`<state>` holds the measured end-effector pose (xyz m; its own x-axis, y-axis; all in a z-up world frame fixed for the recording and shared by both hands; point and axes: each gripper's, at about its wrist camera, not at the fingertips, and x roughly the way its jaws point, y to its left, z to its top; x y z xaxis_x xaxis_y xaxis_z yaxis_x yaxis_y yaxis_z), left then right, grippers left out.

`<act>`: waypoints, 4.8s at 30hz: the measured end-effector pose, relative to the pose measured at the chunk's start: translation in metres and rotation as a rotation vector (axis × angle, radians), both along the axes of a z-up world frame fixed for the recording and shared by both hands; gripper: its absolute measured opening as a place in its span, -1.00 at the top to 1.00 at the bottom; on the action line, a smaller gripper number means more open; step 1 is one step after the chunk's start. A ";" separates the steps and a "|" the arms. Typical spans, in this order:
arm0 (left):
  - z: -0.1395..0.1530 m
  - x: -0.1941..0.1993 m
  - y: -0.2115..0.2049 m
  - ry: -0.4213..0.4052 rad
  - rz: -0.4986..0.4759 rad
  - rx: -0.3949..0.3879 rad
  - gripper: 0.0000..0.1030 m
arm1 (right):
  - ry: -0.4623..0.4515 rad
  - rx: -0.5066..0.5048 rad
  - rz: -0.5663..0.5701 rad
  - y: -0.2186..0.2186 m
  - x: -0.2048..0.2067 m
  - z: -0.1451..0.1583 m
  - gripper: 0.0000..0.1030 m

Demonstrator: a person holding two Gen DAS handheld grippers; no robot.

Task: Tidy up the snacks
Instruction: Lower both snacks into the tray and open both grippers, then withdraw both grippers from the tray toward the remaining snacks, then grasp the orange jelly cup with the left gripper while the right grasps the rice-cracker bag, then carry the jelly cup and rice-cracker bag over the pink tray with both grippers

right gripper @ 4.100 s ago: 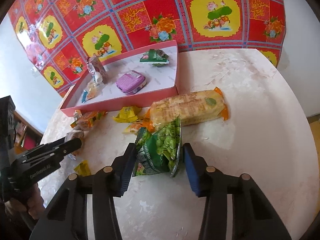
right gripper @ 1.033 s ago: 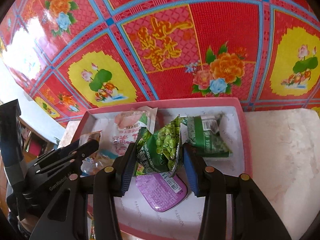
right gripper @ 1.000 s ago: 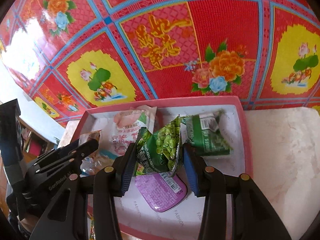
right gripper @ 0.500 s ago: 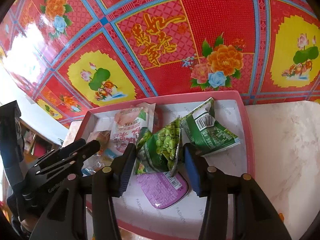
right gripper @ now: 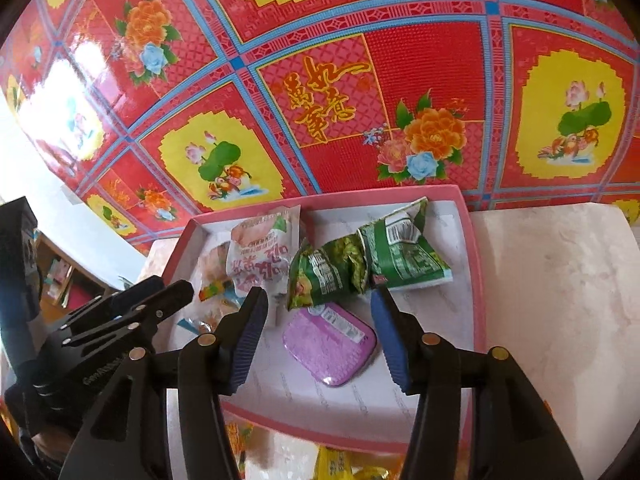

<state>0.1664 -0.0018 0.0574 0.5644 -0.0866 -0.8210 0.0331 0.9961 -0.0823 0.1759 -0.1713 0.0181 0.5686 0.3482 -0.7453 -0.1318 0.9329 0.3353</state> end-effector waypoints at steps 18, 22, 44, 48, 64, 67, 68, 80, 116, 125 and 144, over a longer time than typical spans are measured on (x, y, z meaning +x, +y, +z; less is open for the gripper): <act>0.006 -0.039 0.005 0.021 0.001 -0.029 0.06 | 0.005 -0.011 -0.019 -0.012 -0.042 0.005 -0.07; 0.006 -0.048 0.009 0.031 0.008 -0.032 0.06 | 0.002 -0.006 -0.024 -0.016 -0.052 0.006 -0.07; -0.022 -0.072 0.018 0.110 0.029 -0.067 0.07 | 0.049 0.018 -0.048 -0.042 -0.100 -0.008 -0.07; -0.025 -0.072 0.016 0.114 0.027 -0.060 0.06 | 0.056 0.016 -0.056 -0.047 -0.105 -0.012 -0.07; -0.041 -0.071 0.003 0.101 0.023 -0.038 0.17 | 0.073 -0.020 -0.125 -0.073 -0.111 -0.025 -0.07; -0.041 -0.072 0.004 0.095 0.020 -0.043 0.22 | 0.067 -0.028 -0.143 -0.078 -0.111 -0.025 -0.07; -0.041 -0.073 0.004 0.093 0.019 -0.042 0.23 | 0.066 -0.031 -0.150 -0.079 -0.111 -0.025 -0.07; -0.038 -0.076 0.009 0.085 0.017 -0.064 0.32 | 0.132 0.026 -0.164 -0.077 -0.101 -0.035 -0.07; -0.027 -0.086 0.010 0.044 -0.027 -0.080 0.56 | 0.072 -0.208 -0.158 -0.065 -0.088 -0.035 0.23; -0.041 -0.080 -0.004 0.071 -0.048 -0.035 0.43 | 0.070 -0.191 -0.149 -0.065 -0.091 -0.033 0.22; -0.021 -0.092 -0.001 -0.013 -0.103 -0.080 0.60 | 0.013 -0.151 -0.162 -0.068 -0.103 -0.018 0.23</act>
<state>0.0744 -0.0031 0.0361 0.5599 -0.2102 -0.8014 0.1370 0.9775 -0.1606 0.0729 -0.2398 0.0006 0.5979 0.1372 -0.7897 0.0275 0.9812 0.1913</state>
